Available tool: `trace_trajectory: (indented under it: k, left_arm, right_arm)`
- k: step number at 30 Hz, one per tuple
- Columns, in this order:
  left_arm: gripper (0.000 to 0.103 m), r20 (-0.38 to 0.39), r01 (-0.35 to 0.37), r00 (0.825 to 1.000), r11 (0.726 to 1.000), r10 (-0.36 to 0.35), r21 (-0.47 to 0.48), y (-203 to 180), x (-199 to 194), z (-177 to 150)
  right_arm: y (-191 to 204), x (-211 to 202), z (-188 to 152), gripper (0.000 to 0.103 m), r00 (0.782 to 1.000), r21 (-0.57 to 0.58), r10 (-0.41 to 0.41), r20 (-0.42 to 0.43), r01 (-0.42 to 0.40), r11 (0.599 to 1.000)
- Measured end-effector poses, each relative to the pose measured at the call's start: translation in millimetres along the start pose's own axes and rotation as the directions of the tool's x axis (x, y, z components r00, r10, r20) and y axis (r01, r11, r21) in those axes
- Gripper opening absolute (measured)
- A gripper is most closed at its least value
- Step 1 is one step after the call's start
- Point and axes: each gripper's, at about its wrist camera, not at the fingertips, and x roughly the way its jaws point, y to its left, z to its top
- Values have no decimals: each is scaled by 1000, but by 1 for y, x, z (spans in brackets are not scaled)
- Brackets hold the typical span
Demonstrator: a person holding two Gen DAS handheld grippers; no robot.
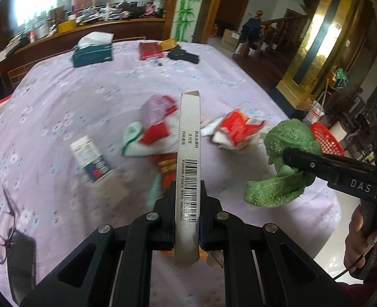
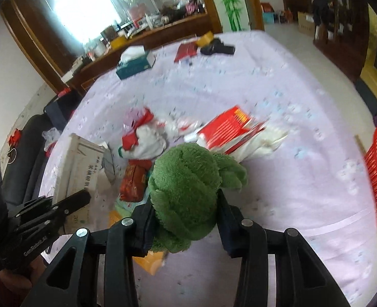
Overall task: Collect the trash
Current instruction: 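Carry both items to the red basket and open both tools over it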
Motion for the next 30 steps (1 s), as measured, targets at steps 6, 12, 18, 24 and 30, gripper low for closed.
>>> trace_trajectory:
  k: [6, 12, 18, 24, 30]
  left_arm:
    - [12, -1, 36, 999, 997, -36, 65, -52, 9, 13]
    - [12, -46, 116, 993, 985, -111, 129, -111, 26, 21]
    - [12, -112, 220, 973, 952, -200, 213, -187, 48, 29]
    - [12, -192, 323, 940, 917, -282, 235, -257, 83, 42]
    - [12, -253, 386, 910, 895, -330, 222, -320, 121, 57]
  right_arm:
    - [-37, -40, 4, 45, 997, 15, -30, 65, 30, 999]
    - [-95, -75, 0, 45, 992, 105, -82, 100, 72, 992]
    - [-169, -113, -8, 45, 977, 224, -175, 121, 144, 964]
    - [-244, -150, -13, 45, 952, 330, -280, 124, 226, 916]
    - [-296, -168, -12, 45, 931, 369, -349, 110, 288, 884]
